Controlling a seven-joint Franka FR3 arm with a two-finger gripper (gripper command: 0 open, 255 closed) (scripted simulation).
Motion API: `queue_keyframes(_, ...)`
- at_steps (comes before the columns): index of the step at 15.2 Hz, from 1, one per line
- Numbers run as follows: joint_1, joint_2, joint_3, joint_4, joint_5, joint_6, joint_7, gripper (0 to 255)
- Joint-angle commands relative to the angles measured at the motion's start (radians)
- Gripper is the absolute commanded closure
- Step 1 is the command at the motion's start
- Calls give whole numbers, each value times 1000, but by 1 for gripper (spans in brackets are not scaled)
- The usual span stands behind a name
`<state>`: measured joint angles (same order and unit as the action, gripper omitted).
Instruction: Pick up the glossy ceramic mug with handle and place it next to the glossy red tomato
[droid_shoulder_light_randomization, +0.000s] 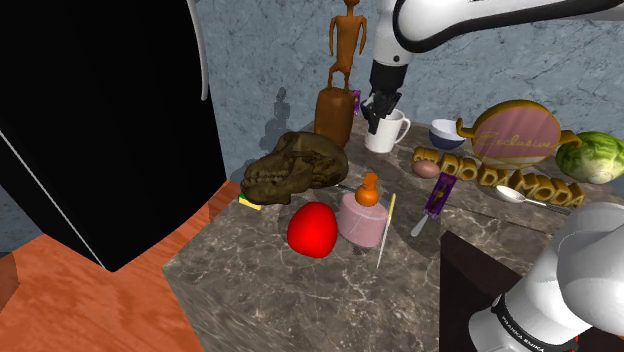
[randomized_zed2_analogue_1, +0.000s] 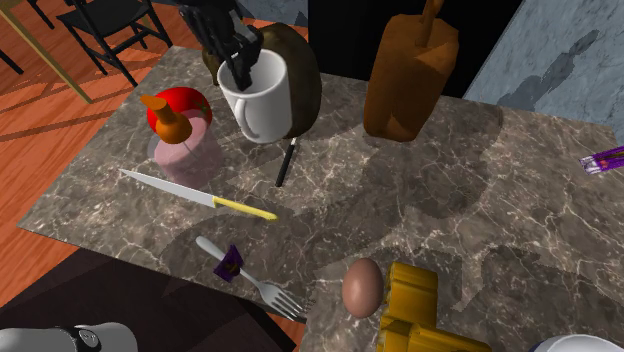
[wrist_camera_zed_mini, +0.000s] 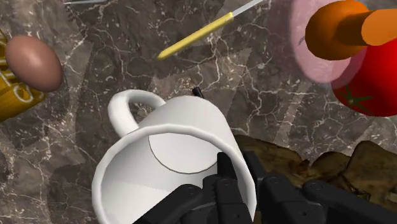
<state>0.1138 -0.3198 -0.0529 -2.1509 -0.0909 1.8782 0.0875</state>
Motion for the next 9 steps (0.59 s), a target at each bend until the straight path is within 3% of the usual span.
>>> queue_keyframes(1,17,-41,31,-39,6,-5,46,255)
queue_keyframes(9,91,-166,161,-141,60,-40,222,255)
